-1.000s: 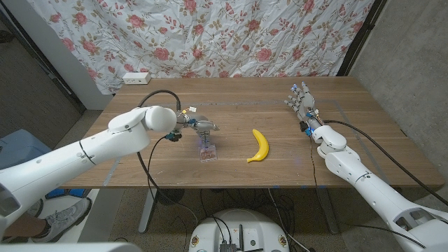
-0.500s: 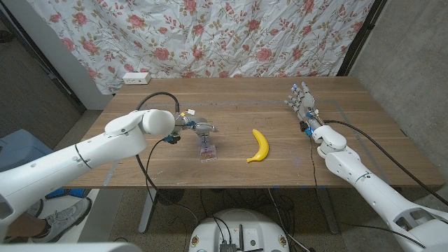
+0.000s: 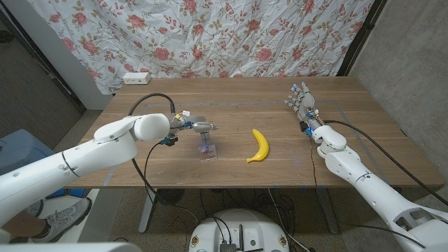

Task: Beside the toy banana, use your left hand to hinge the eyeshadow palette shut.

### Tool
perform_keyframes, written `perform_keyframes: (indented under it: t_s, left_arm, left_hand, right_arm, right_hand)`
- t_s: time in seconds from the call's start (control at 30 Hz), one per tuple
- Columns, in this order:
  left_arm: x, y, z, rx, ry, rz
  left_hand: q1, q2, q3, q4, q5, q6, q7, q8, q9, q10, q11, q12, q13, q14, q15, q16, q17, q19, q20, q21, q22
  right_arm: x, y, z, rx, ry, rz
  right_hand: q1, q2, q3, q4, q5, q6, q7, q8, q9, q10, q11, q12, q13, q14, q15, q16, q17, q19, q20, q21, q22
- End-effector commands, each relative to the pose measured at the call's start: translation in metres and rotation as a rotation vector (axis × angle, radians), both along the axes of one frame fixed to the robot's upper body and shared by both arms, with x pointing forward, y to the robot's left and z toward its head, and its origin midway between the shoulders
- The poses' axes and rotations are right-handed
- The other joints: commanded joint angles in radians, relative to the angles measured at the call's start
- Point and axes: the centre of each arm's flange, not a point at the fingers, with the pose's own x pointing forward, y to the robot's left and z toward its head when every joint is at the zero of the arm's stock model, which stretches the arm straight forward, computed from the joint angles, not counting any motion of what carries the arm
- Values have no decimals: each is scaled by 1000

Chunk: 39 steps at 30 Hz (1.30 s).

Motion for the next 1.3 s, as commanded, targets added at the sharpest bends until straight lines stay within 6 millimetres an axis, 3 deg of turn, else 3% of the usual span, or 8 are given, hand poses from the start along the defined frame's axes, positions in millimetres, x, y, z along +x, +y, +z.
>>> perform_keyframes:
  t_s: [0.03,0.33,0.6,0.77,0.87,1.3]
  left_arm:
    - [-19,10,-3,-44,-78,-85]
    - [-29,21,-9,-65,-118,-133]
    - [-37,34,-14,-86,-165,-175]
    - [-39,44,-18,-111,-208,-224]
    - [-39,50,-19,-122,-230,-256]
    - [-40,71,-29,-163,-340,-322]
  left_hand:
    - [30,129,61,-21,-1,-49,-6,-8,-1,-75,-13,-15,-2,-41,0,-5,-6,-28,2,-3,-2]
    - [52,121,126,-48,1,-97,-16,-9,-2,-147,-19,-21,-3,-106,8,-12,-11,-65,4,-3,-3]
    - [48,111,144,-52,-4,-131,-30,-11,-3,-187,-27,-22,-4,-143,12,-11,-11,-91,1,-4,-3]
    - [40,105,144,-47,-9,-146,-33,-13,-3,-206,-25,-23,-5,-155,14,-9,-9,-103,4,-6,-3]
    - [9,93,123,-17,-17,-187,-44,-15,-5,-255,-27,-23,-5,-192,20,-5,-1,-130,5,-6,-2]
    - [-2,81,106,-5,-16,-212,-52,-14,-7,-290,-33,-23,-6,-218,19,-5,0,-148,4,-5,-3]
  right_arm:
    - [0,0,0,0,0,0]
    - [0,0,0,0,0,0]
    - [0,0,0,0,0,0]
    - [0,0,0,0,0,0]
    - [0,0,0,0,0,0]
    - [0,0,0,0,0,0]
  right_hand:
    - [-1,110,-1,8,4,2,-7,5,2,2,-9,5,5,-5,-139,3,3,6,-1,4,2]
    - [-1,110,-1,8,4,2,-6,5,2,2,-9,5,5,-5,-139,3,3,6,-1,4,2]
    - [-1,110,-1,8,4,2,-7,5,2,2,-9,5,5,-3,-137,4,3,6,-1,4,2]
    - [-1,110,-1,8,4,2,-7,5,2,2,-9,5,5,-4,-139,4,3,6,-1,4,2]
    - [-1,110,-1,8,4,2,-7,5,2,2,-9,5,5,-4,-139,4,3,6,-1,4,2]
    - [-1,110,-1,8,4,1,-7,5,2,1,-8,5,5,-4,-140,4,3,6,-1,4,2]
